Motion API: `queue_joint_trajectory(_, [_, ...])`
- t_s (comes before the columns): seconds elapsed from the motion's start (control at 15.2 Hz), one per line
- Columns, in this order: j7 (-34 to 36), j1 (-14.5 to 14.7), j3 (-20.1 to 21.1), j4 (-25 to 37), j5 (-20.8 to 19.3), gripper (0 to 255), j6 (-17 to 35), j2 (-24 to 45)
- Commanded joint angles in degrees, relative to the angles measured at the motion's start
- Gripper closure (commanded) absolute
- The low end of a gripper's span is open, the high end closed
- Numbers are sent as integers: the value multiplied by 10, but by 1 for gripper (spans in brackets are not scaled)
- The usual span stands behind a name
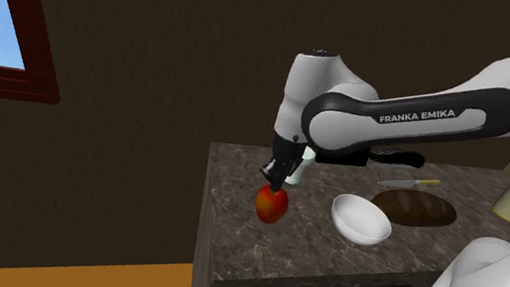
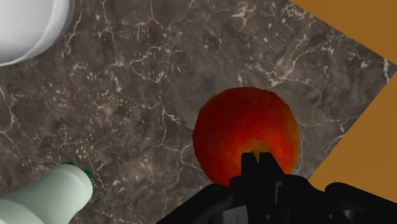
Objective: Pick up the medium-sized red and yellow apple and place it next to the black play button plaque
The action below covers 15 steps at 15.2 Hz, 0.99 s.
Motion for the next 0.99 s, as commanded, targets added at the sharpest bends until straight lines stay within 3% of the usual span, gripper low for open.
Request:
queue_joint_trajectory(0.0, [-2, 0, -2, 12, 1, 255, -18, -5])
queue_joint_trajectory(0.92, [-11, -1, -10, 103, 2, 255, -128, -25])
